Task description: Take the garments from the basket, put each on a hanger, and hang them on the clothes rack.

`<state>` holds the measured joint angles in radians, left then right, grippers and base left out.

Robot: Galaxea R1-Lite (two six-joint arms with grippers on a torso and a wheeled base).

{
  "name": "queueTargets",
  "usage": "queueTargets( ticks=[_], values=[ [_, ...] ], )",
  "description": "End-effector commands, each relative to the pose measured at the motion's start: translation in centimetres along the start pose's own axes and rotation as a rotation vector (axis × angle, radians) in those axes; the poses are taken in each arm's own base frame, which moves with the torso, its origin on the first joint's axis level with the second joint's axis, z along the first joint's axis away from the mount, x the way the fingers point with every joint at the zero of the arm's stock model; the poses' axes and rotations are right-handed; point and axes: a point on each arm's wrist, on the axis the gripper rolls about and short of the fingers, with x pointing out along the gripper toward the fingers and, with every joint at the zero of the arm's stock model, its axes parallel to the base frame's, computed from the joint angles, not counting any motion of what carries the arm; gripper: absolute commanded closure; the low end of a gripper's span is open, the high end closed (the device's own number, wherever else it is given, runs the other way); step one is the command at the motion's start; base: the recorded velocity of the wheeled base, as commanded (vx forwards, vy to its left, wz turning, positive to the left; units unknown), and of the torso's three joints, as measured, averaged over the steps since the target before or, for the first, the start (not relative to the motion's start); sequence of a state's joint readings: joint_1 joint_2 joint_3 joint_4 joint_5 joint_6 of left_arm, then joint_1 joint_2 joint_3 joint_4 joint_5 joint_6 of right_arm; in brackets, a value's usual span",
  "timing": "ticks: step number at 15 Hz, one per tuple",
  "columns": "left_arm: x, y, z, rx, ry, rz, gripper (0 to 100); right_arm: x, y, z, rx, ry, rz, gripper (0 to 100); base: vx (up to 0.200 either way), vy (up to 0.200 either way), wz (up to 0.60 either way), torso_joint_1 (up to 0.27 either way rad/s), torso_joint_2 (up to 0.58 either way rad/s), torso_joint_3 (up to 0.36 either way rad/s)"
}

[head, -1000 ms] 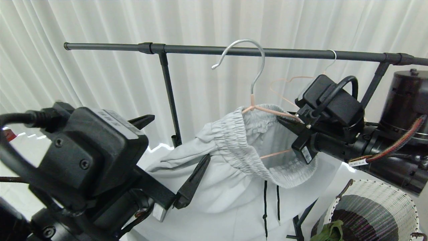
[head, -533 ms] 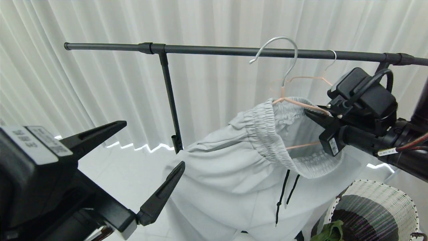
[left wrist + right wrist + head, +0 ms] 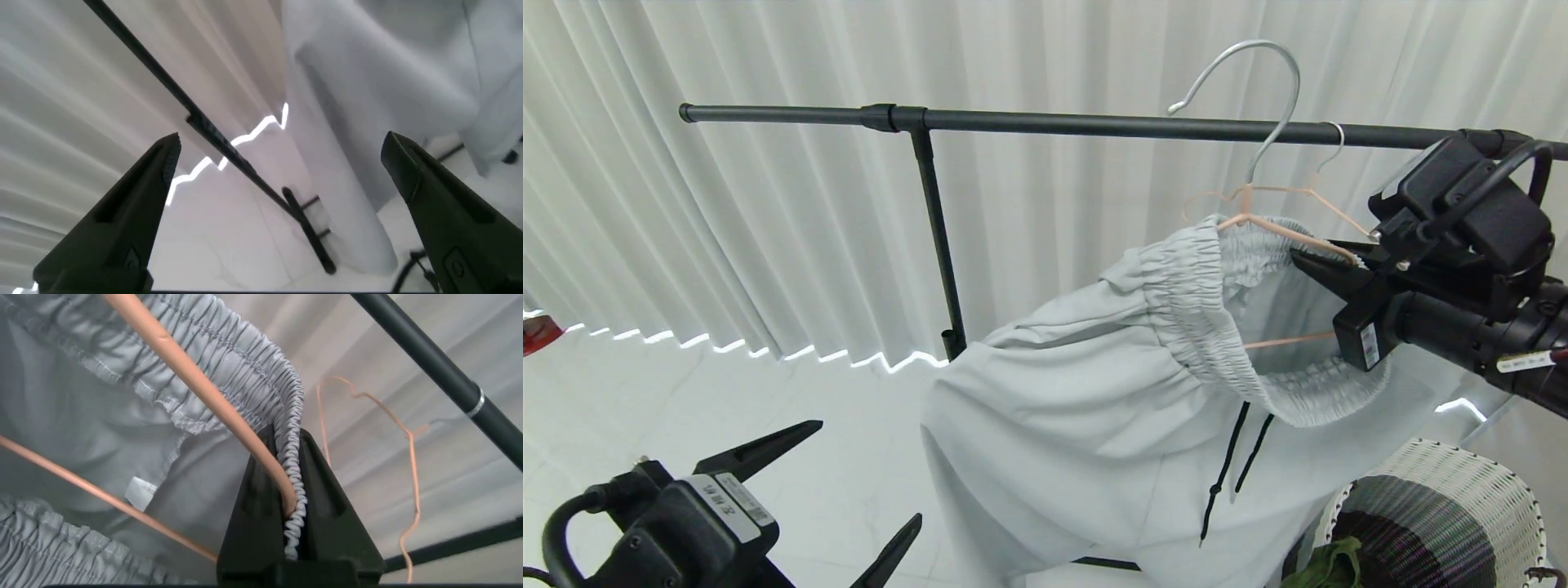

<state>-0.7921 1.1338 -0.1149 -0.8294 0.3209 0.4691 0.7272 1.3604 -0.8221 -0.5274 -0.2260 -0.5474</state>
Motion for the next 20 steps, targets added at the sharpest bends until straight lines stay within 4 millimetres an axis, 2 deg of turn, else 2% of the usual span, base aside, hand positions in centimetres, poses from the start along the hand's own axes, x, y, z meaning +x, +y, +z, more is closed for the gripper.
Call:
queueTargets(
  ticks=[1,6,7,10,15,20],
  values=[
    [0.5,0.2,-0.9,-0.013,0.044,-0.016,0,-0.5,1.2,0.8,0.001,-0.037,0.055,100,0.0,0.0,0.0,0.0,0.0,0.0],
    [1.1,0.0,-1.1,-0.075,0.06,-0.051,0,-0.7,1.2,1.2,0.007,-0.055,0.059,100,0.0,0.0,0.0,0.0,0.0,0.0],
    [1.1,0.0,-1.0,-0.09,0.059,-0.05,100,-0.9,1.1,1.2,0.008,-0.058,0.055,100,0.0,0.0,0.0,0.0,0.0,0.0],
    [0.8,-0.1,-1.4,-0.089,0.065,-0.048,100,-1.0,0.9,1.2,0.01,-0.057,0.048,100,0.0,0.0,0.0,0.0,0.0,0.0],
    [-0.4,0.2,-3.8,-0.085,0.154,0.009,100,-1.1,-0.7,0.7,0.022,-0.035,-0.023,100,0.0,0.0,0.0,0.0,0.0,0.0],
    [-0.3,1.2,-4.3,-0.058,0.2,0.085,100,-1.1,-1.4,0.6,0.045,-0.03,-0.053,100,0.0,0.0,0.0,0.0,0.0,0.0]
  ],
)
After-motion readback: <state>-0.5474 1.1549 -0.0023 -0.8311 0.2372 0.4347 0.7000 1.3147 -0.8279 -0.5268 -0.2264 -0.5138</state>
